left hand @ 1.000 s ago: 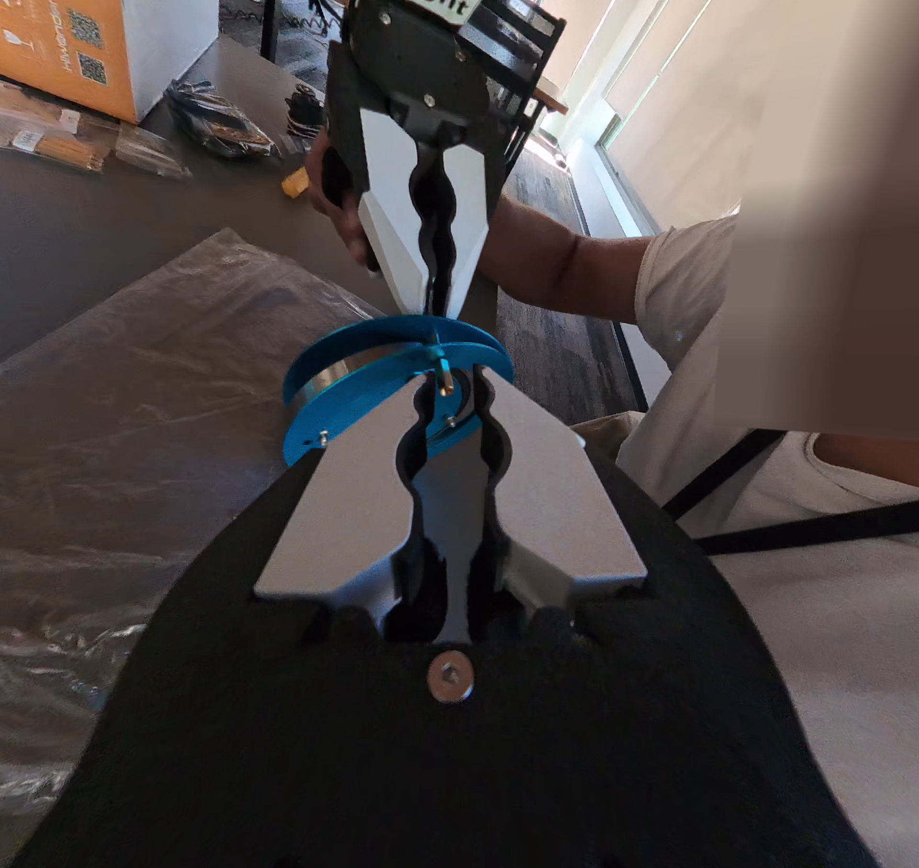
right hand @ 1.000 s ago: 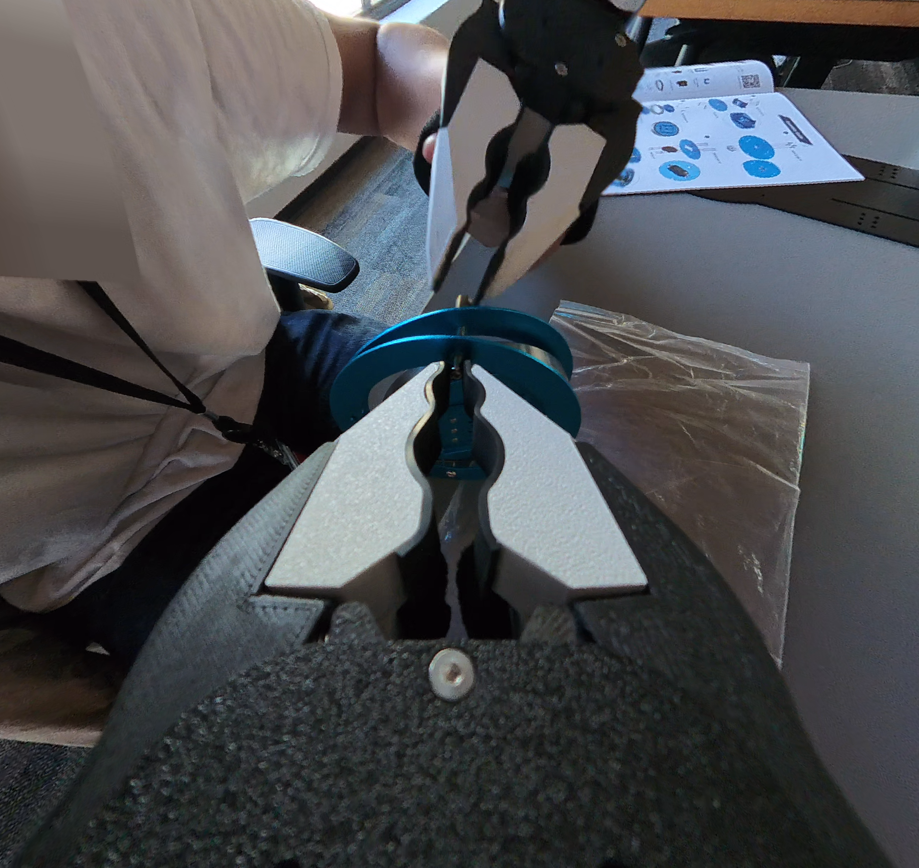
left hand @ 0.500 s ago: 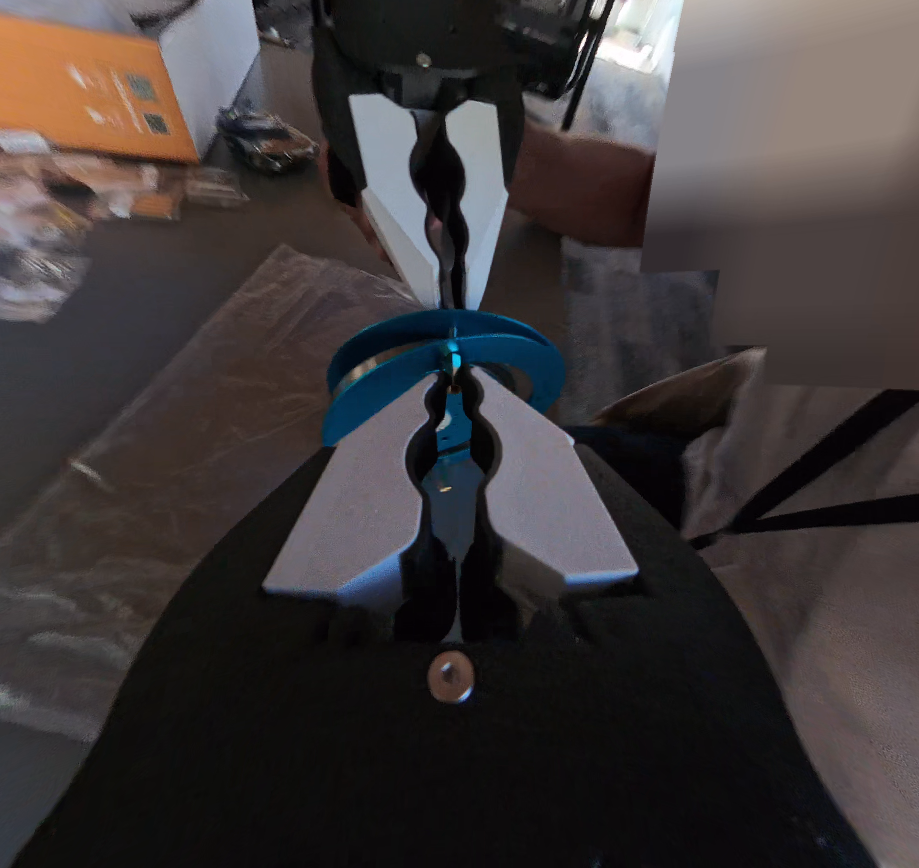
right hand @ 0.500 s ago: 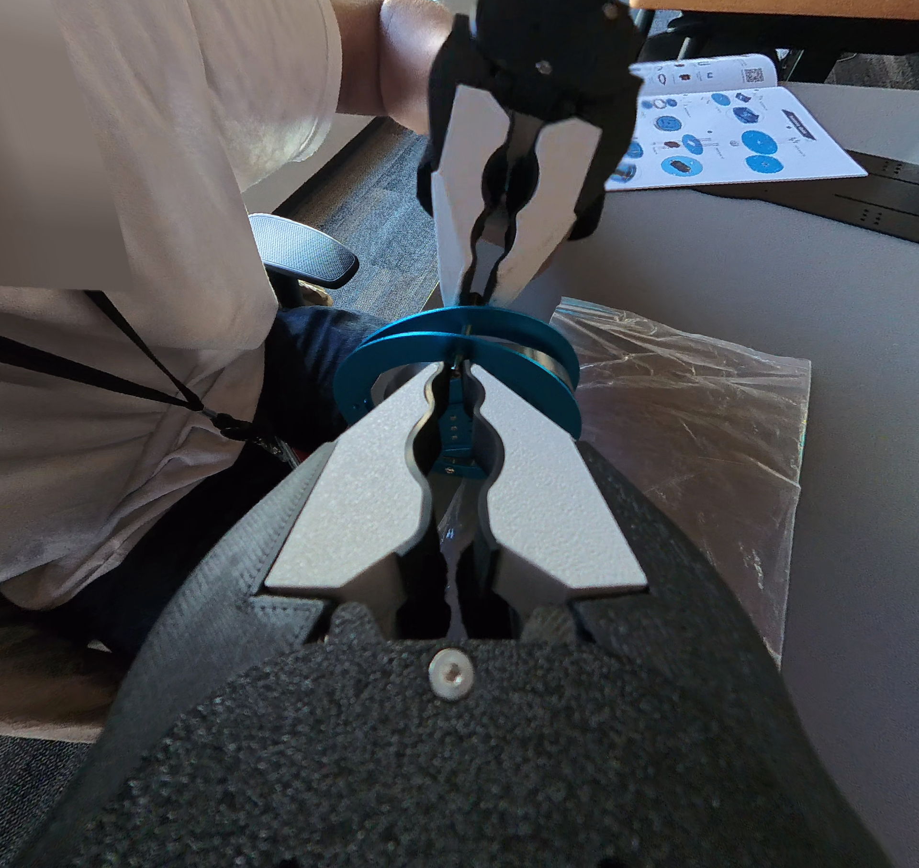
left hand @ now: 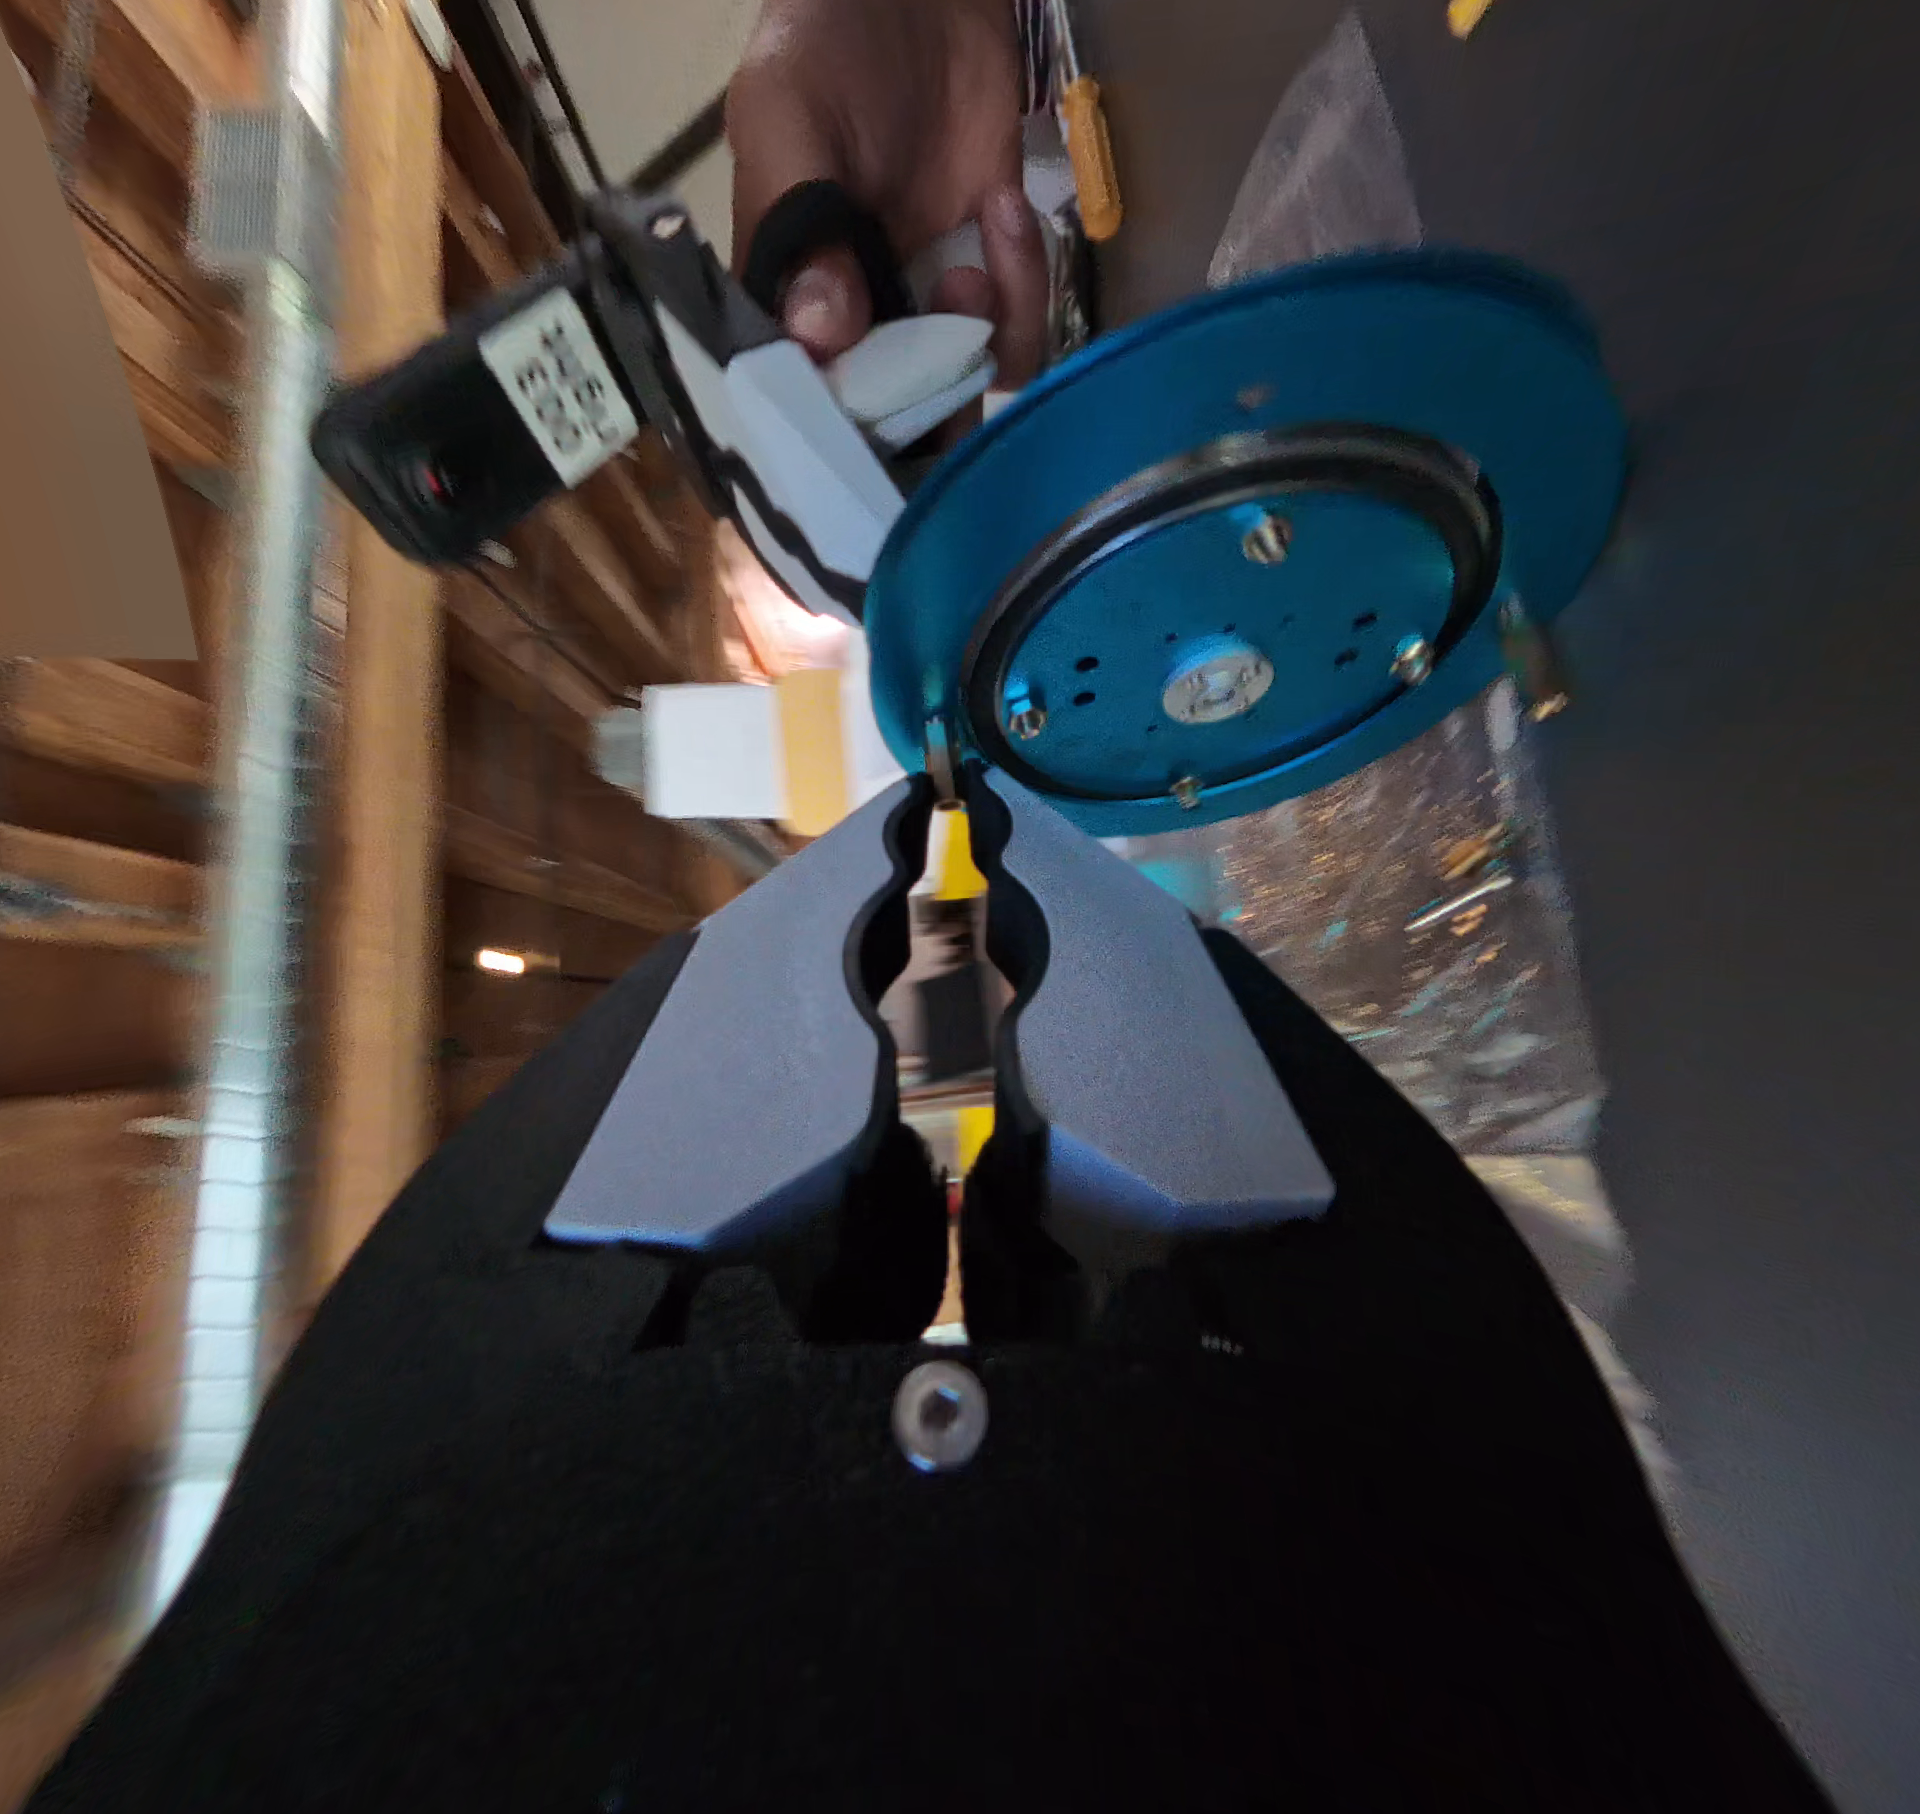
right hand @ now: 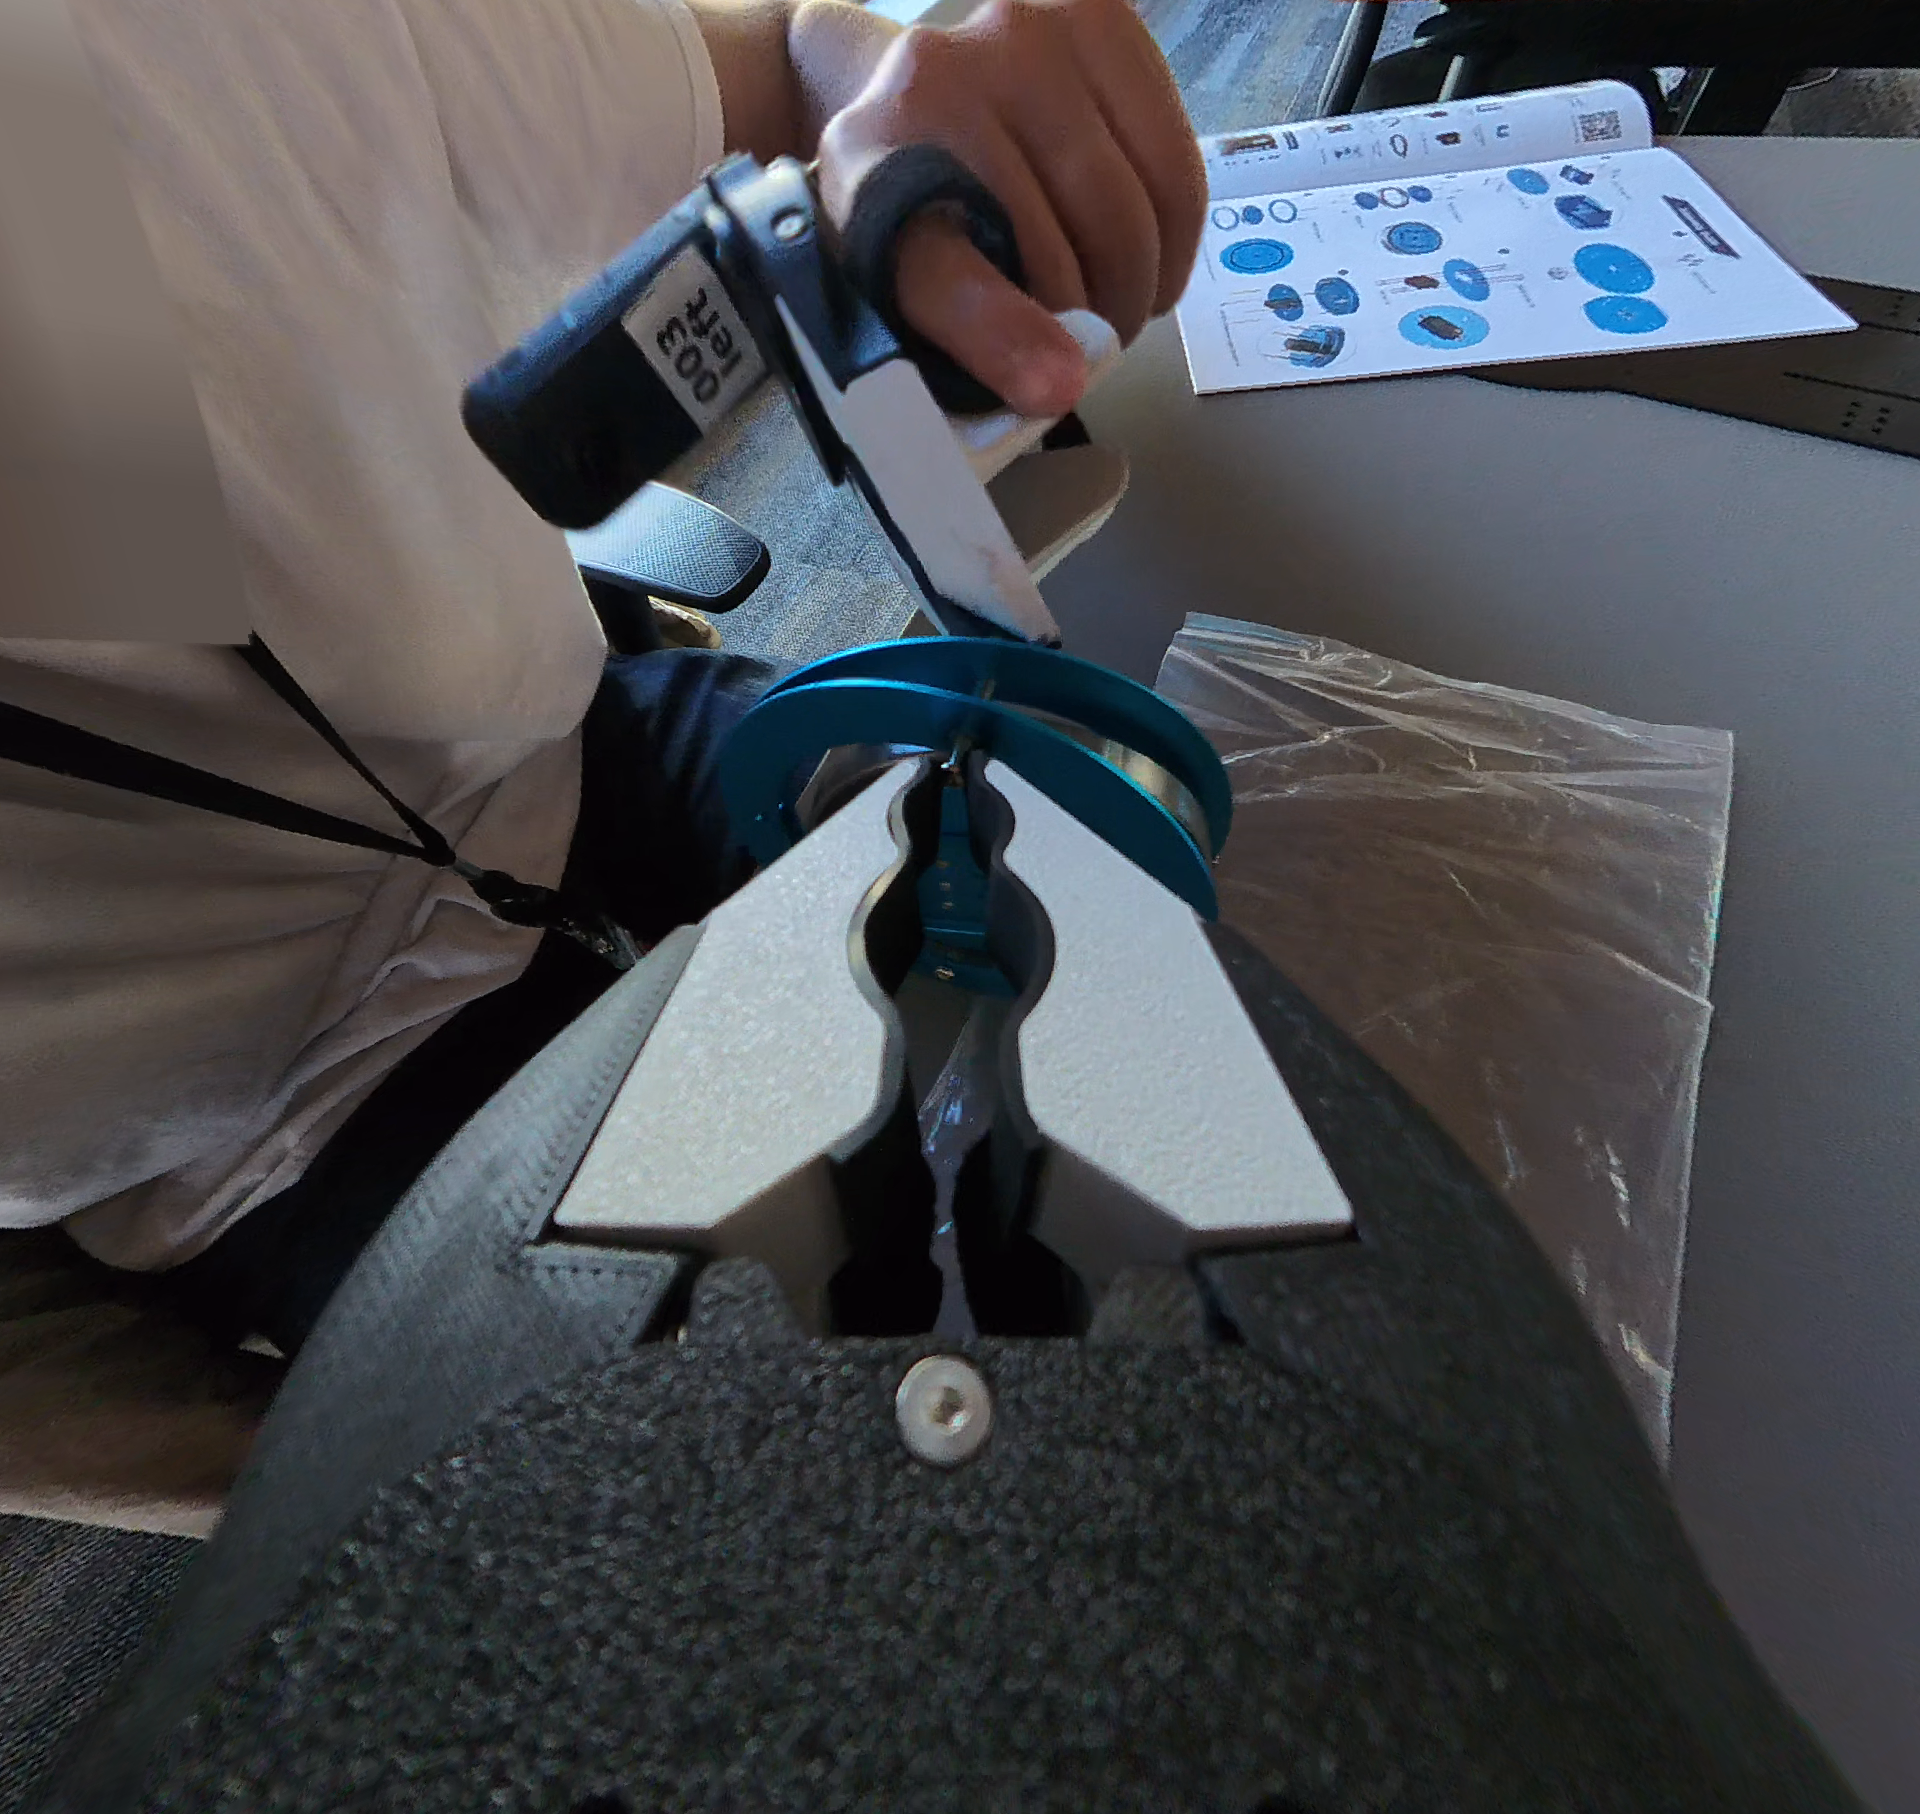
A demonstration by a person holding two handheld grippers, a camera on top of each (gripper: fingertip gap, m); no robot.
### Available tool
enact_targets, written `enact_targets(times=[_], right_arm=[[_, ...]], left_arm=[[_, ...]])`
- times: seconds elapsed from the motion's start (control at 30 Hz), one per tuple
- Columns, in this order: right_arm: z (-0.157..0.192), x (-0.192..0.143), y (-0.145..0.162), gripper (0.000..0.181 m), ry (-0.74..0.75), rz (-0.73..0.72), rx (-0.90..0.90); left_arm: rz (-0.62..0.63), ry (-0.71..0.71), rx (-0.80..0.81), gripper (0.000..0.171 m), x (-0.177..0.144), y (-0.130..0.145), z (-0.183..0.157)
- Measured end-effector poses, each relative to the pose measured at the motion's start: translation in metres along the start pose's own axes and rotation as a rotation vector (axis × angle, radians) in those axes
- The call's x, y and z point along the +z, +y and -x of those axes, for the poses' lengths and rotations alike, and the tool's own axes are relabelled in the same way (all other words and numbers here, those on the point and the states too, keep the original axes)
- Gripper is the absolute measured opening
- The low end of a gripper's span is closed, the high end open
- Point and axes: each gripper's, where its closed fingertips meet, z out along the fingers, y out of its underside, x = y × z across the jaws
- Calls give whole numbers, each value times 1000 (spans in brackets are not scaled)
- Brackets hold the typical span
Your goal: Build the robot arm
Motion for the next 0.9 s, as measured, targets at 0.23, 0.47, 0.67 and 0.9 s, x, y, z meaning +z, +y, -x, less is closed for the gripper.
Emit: enact_targets(times=[0.23, 0.47, 0.67, 0.9], right_arm=[[0, 1, 0, 2, 11, 6, -18], [1, 2, 0, 2, 21, 12, -36], [-1, 1, 1, 2, 32, 17, -34], [-4, -1, 1, 3, 19, 6, 8]], left_arm=[[-225, 529, -1271, 24, -15, -13, 5], [-343, 799, -1632, 10, -11, -15, 2], [-334, 675, -1462, 5, -7, -18, -1], [-55, 91, -175, 5, -2, -10, -1]])
